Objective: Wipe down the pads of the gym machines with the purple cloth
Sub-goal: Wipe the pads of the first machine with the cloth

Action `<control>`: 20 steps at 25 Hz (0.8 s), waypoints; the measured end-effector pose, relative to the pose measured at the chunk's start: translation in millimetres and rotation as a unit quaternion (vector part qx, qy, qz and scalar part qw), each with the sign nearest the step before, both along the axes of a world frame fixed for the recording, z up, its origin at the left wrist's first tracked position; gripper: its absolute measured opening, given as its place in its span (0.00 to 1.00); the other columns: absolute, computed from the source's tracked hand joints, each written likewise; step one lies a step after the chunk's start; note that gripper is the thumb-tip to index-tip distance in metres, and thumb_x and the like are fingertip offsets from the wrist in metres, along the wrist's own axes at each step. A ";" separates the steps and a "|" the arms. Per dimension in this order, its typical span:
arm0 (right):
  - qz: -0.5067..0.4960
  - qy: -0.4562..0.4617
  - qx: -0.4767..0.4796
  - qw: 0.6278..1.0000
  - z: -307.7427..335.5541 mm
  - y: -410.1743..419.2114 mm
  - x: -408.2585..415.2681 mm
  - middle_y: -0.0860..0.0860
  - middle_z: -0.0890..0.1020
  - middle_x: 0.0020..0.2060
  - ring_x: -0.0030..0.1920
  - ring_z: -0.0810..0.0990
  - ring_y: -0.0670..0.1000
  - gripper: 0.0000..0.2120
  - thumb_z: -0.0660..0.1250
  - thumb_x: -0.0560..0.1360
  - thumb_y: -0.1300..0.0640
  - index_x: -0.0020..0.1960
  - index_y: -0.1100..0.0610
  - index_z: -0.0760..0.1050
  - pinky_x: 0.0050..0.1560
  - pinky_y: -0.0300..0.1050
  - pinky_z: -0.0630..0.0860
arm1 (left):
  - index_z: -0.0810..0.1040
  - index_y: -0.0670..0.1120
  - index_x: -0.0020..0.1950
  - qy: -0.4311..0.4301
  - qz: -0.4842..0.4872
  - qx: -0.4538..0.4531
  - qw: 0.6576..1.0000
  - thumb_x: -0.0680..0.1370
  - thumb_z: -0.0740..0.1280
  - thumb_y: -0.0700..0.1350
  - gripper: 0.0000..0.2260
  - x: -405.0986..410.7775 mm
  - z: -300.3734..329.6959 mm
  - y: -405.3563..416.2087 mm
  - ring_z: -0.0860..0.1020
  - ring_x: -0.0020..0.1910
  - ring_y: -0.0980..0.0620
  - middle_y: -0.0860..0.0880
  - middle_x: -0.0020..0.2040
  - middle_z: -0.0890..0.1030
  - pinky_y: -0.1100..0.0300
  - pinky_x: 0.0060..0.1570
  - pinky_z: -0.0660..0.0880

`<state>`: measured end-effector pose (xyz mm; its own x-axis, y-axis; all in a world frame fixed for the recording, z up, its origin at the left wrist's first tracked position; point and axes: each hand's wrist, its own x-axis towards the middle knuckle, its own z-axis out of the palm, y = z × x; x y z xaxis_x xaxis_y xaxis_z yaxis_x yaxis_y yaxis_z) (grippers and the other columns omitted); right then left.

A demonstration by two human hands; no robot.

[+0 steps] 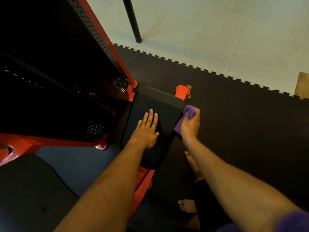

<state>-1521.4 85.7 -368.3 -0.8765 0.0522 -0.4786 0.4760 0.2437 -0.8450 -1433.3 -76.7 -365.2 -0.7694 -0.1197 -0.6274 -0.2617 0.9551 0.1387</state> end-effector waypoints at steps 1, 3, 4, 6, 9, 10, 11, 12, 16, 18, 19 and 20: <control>0.021 0.046 0.001 0.999 -0.8 3.5 -17.2 0.45 0.76 0.59 0.62 0.76 0.49 0.14 0.63 0.80 0.63 0.58 0.45 0.70 0.65 0.54 0.74 | 0.30 0.47 0.82 -0.007 0.000 -0.001 1.000 0.87 0.56 0.52 0.37 -0.7 1.4 1.1 0.31 0.81 0.46 0.47 0.79 0.24 0.45 0.81 0.40; 0.093 0.093 -0.007 0.991 5.6 11.4 -43.2 0.48 0.76 0.61 0.61 0.76 0.48 0.13 0.62 0.81 0.61 0.62 0.48 0.71 0.60 0.48 0.73 | 0.32 0.47 0.82 -0.021 -0.001 0.001 1.000 0.87 0.55 0.51 0.35 -4.6 6.5 -0.4 0.34 0.82 0.46 0.47 0.80 0.27 0.45 0.81 0.41; 0.143 0.085 -0.002 0.986 8.5 14.6 -52.1 0.49 0.75 0.62 0.61 0.75 0.49 0.12 0.62 0.82 0.60 0.63 0.48 0.71 0.59 0.48 0.72 | 0.33 0.47 0.83 -0.035 -0.005 0.000 0.999 0.88 0.54 0.51 0.34 -4.3 13.0 -1.5 0.36 0.83 0.47 0.47 0.82 0.29 0.44 0.81 0.41; 0.245 0.076 0.024 0.966 17.8 25.1 -53.5 0.50 0.75 0.62 0.62 0.75 0.52 0.09 0.61 0.83 0.57 0.61 0.47 0.73 0.61 0.50 0.71 | 0.35 0.47 0.83 -0.050 -0.015 -0.006 0.999 0.88 0.52 0.52 0.31 8.0 30.0 0.4 0.39 0.83 0.48 0.48 0.83 0.33 0.44 0.82 0.41; 0.329 0.047 0.062 0.941 30.9 58.6 -24.4 0.52 0.76 0.63 0.64 0.75 0.55 0.11 0.61 0.83 0.59 0.64 0.52 0.75 0.63 0.49 0.69 | 0.37 0.47 0.84 -0.003 0.019 -0.015 1.000 0.88 0.51 0.52 0.31 51.6 66.4 13.7 0.41 0.84 0.50 0.49 0.85 0.38 0.45 0.82 0.40; 0.346 0.042 0.063 0.935 38.7 69.4 -10.3 0.54 0.77 0.63 0.64 0.76 0.56 0.11 0.61 0.83 0.60 0.65 0.54 0.74 0.62 0.45 0.68 | 0.37 0.47 0.84 0.014 0.035 -0.023 0.999 0.88 0.51 0.52 0.30 68.7 81.3 18.1 0.41 0.84 0.51 0.49 0.85 0.39 0.46 0.81 0.40; 0.365 0.050 0.053 0.928 48.8 79.0 6.0 0.55 0.77 0.63 0.63 0.76 0.55 0.11 0.62 0.83 0.62 0.64 0.55 0.75 0.59 0.40 0.68 | 0.38 0.48 0.84 0.028 0.049 -0.038 0.998 0.88 0.51 0.52 0.30 87.5 95.1 21.4 0.41 0.84 0.51 0.49 0.85 0.40 0.46 0.81 0.40; 0.385 0.060 0.023 0.921 60.7 83.5 22.5 0.55 0.78 0.62 0.62 0.76 0.53 0.10 0.62 0.83 0.63 0.61 0.53 0.75 0.57 0.34 0.68 | 0.39 0.47 0.85 0.040 0.071 -0.058 0.995 0.88 0.51 0.52 0.30 109.4 111.3 22.4 0.41 0.84 0.51 0.49 0.85 0.41 0.46 0.81 0.39; 0.470 0.064 -0.054 0.878 101.1 76.3 78.4 0.46 0.77 0.55 0.62 0.78 0.55 0.11 0.63 0.83 0.59 0.64 0.54 0.73 0.51 0.32 0.72 | 0.42 0.46 0.85 0.092 0.166 -0.135 0.973 0.88 0.51 0.52 0.29 191.0 175.2 23.4 0.42 0.84 0.49 0.47 0.85 0.44 0.46 0.81 0.39; 0.524 0.068 -0.064 0.847 118.5 61.7 103.6 0.44 0.78 0.55 0.62 0.78 0.54 0.18 0.65 0.82 0.53 0.70 0.56 0.70 0.53 0.37 0.72 | 0.43 0.46 0.85 0.135 0.237 -0.170 0.947 0.88 0.51 0.53 0.29 237.9 199.4 34.3 0.41 0.84 0.49 0.47 0.85 0.43 0.47 0.80 0.38; 0.545 0.080 -0.074 0.831 129.2 54.1 112.4 0.43 0.78 0.54 0.61 0.79 0.52 0.18 0.65 0.81 0.50 0.69 0.53 0.71 0.54 0.39 0.73 | 0.43 0.46 0.85 0.161 0.274 -0.180 0.931 0.88 0.51 0.53 0.29 256.3 207.7 41.7 0.41 0.84 0.50 0.47 0.85 0.43 0.47 0.80 0.37; 0.567 0.099 -0.085 0.813 140.1 44.9 121.9 0.42 0.79 0.53 0.60 0.79 0.51 0.16 0.64 0.79 0.46 0.65 0.49 0.73 0.57 0.43 0.75 | 0.44 0.46 0.85 0.195 0.315 -0.191 0.909 0.88 0.51 0.53 0.29 274.4 213.1 50.2 0.40 0.84 0.50 0.48 0.85 0.43 0.48 0.80 0.37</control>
